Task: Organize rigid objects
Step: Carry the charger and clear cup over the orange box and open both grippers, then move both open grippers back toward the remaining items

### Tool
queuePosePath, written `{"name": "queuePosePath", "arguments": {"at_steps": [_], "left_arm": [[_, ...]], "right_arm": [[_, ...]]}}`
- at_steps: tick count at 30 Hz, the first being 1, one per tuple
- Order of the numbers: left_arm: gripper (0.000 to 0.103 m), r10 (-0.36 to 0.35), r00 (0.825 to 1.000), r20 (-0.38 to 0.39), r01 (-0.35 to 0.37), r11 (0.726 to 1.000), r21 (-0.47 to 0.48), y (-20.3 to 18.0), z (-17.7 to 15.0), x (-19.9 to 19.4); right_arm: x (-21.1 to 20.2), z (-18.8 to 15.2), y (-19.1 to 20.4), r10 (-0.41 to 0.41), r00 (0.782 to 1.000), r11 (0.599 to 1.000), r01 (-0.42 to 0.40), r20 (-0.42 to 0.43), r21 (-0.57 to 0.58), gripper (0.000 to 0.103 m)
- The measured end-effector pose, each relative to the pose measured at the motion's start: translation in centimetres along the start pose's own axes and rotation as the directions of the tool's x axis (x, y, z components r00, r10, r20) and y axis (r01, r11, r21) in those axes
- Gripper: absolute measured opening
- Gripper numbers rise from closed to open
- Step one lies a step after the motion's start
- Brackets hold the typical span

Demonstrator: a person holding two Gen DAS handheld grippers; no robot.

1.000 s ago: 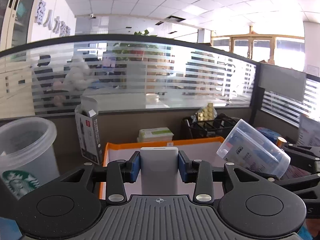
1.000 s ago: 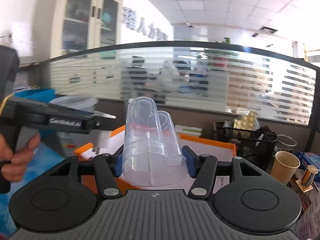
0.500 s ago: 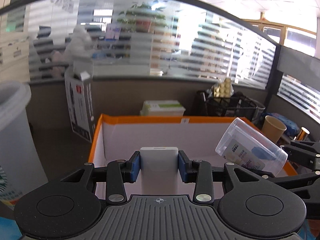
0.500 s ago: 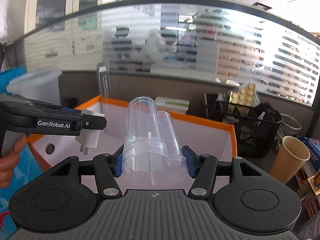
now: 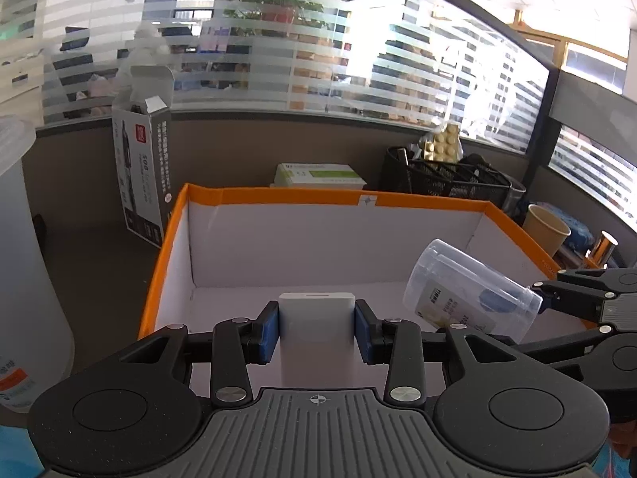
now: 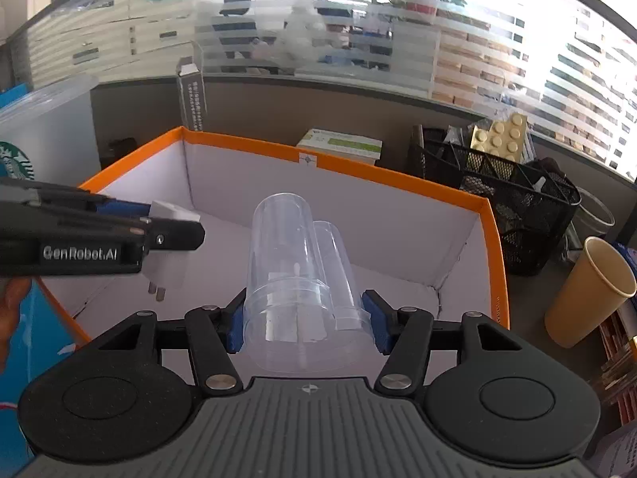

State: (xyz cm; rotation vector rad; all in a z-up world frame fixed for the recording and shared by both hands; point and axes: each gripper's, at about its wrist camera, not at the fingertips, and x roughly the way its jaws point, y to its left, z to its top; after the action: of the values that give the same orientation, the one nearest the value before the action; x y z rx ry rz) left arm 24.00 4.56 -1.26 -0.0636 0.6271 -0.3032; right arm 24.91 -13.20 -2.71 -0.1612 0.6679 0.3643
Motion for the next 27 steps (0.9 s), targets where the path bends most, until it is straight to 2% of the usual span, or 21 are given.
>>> {"name": "queuePosePath", "arguments": {"at_steps": [14, 20, 22, 24, 27], "left_arm": [[0.038, -0.010, 1.000, -0.004, 0.010, 1.000, -0.019, 0.2, 0.2, -0.4], [0.060, 0.013, 0.996, 0.087, -0.012, 1.000, -0.014, 0.0, 1.2, -3.5], [0.063, 0.003, 0.993, 0.121, -0.002, 1.000, -0.008, -0.4, 1.6, -4.9], [0.078, -0.014, 0.987, 0.158, 0.014, 1.000, 0.003, -0.9, 1.8, -6.4], [0.099, -0.048, 0.974, 0.220, 0.037, 0.998, 0.051, -2.1, 1.7, -8.8]], "right_arm": [[0.1, 0.1, 0.1, -0.029, 0.999, 0.999, 0.029, -0.029, 0.023, 0.055], [-1.7, 0.2, 0.0, -0.059, 0.998, 0.998, 0.058, 0.010, 0.021, 0.055], [-2.9, 0.3, 0.0, -0.064, 0.997, 0.998, 0.063, 0.041, 0.026, 0.056], [-4.3, 0.3, 0.0, -0.071, 0.995, 0.997, 0.069, 0.073, 0.036, 0.063], [-6.9, -0.2, -0.1, -0.069, 0.988, 0.997, 0.063, 0.135, 0.046, 0.064]]}}
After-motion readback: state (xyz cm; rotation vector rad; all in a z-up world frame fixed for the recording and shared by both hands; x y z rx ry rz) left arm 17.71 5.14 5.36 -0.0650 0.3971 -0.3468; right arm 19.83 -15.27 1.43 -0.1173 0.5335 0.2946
